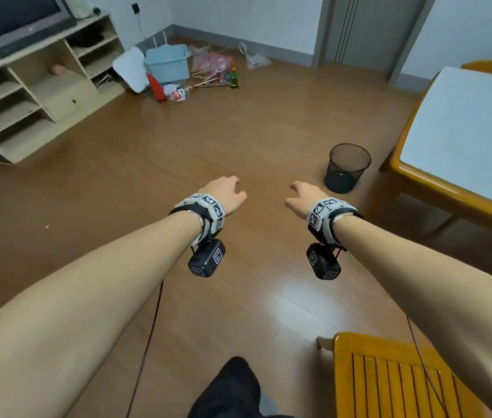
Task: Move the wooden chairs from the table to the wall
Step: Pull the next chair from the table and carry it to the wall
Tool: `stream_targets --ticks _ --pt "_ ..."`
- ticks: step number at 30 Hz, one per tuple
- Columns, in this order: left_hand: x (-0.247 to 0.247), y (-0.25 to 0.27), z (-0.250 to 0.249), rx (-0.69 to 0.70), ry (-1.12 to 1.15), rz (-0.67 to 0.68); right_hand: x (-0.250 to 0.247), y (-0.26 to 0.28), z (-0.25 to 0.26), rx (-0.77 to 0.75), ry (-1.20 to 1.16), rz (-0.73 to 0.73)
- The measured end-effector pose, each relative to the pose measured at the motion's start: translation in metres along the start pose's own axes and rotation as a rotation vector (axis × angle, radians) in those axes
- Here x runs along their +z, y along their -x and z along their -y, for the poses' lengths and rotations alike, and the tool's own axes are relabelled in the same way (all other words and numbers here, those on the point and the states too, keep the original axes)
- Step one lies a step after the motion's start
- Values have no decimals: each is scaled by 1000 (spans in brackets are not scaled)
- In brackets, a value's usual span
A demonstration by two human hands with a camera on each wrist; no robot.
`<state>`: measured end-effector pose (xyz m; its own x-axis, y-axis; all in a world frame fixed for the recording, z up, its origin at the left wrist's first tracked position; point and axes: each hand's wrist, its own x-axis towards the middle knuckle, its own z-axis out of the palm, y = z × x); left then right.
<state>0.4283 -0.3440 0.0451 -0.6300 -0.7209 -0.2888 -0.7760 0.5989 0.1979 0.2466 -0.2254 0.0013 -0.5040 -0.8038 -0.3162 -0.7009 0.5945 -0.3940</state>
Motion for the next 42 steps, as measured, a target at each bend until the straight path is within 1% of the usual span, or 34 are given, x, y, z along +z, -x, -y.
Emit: stream_targets --ticks 3,7,9,13,18,24,27,31,33,36,37,42 --pt "-16 -78 -2 42 -9 6 -17 -70 -2 40 11 -8" --pt "-40 -204 -9 98 -31 13 -48 -173 -10 84 25 -41" --pt "-59 -268 -18 130 -33 24 -70 -224 -16 128 21 -46" --pt "-107 -391 -45 221 -73 34 -124 -320 -29 222 -18 -68" --pt "-160 -518 -99 302 -129 31 -190 -419 -59 289 -50 -112" --pt "-183 -672 -171 385 -152 36 -259 -552 -125 359 -108 -140" --pt "-189 -753 -207 390 -178 45 -294 -630 -166 375 -127 -164" --pt "-211 -857 -255 389 -215 77 -348 -728 -212 400 -156 -137" --pt "-226 -905 -278 396 -219 60 -375 -769 -234 410 -153 -140" --pt "-243 -971 -314 420 -229 71 -413 -819 -261 429 -157 -145" --pt "-245 -989 -322 433 -235 70 -421 -831 -270 434 -160 -141" --pt "-248 -1115 -403 510 -262 113 -473 -919 -346 509 -163 -142"
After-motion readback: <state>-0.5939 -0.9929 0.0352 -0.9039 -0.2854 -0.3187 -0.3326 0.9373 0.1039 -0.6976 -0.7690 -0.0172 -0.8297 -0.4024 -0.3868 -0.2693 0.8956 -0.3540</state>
